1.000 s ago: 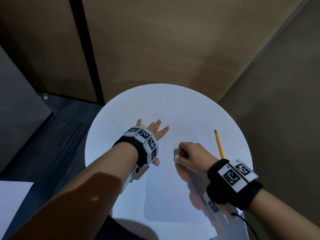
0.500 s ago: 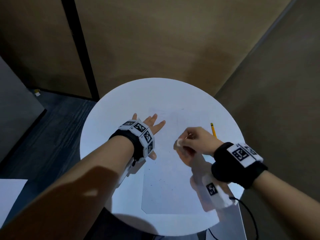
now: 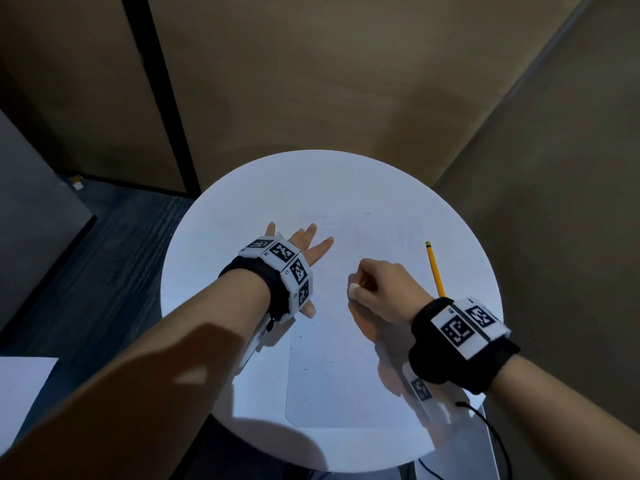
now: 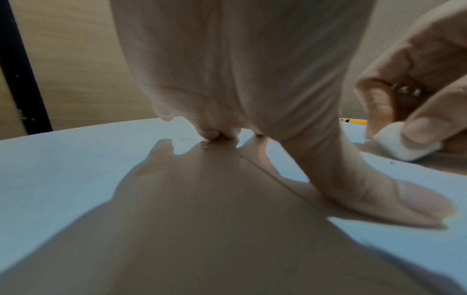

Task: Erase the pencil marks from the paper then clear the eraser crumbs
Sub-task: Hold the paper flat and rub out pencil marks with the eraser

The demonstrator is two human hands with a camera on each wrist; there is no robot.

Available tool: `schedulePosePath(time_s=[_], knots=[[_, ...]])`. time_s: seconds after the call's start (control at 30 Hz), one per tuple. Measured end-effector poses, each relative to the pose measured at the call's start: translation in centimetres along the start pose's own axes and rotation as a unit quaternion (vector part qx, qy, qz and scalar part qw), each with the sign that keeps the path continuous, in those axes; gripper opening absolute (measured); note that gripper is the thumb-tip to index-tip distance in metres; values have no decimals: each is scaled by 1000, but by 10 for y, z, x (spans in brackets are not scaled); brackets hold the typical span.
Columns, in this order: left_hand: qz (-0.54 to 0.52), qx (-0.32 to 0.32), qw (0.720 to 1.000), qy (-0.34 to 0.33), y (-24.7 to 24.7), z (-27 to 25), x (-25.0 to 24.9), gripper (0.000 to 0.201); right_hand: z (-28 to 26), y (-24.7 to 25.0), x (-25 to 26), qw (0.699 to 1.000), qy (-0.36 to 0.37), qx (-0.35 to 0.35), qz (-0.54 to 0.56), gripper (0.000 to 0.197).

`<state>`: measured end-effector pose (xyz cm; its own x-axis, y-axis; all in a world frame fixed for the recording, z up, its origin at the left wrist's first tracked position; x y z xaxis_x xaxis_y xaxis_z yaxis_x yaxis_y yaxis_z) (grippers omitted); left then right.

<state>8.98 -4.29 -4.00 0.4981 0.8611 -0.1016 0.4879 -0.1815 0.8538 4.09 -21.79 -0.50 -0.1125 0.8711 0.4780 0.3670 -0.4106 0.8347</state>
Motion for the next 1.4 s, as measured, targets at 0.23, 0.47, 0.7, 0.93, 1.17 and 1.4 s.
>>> schedulePosePath(time_s=[0.23,0.47,0.7,0.93,1.17,1.4], knots=[[7,-1,1000,3,1,-1,-1,125,11,5,2,998,-30,-47,28,12],[14,9,1000,7,4,-3,-3,125,6,9,4,998,-12,52,-14,28],[4,4,1000,5,3,-4,-3,126,1,1,4,999,0,34,-20,20],[10,5,1000,11,2,-2,-3,126,10,-1,4,998,-21,-51,-1,10],[5,2,1000,5,1,-2,-2,126,6,6,7,998,3,48,-34,23],[-2,-2,1000,3,1,-3,-2,126,0,-3,6,999,18,21,-16,20]])
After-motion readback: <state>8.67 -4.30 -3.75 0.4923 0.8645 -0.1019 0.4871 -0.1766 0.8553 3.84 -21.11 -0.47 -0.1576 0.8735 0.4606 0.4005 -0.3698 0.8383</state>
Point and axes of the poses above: each hand's wrist, its own z-axis towards the middle knuckle, its own y-axis out of the back of the hand, x = y × z, the point moved 1 cm from there along z, towards the middle knuckle, and after that the axes turned 1 degree about z, right-handed, at the moved point
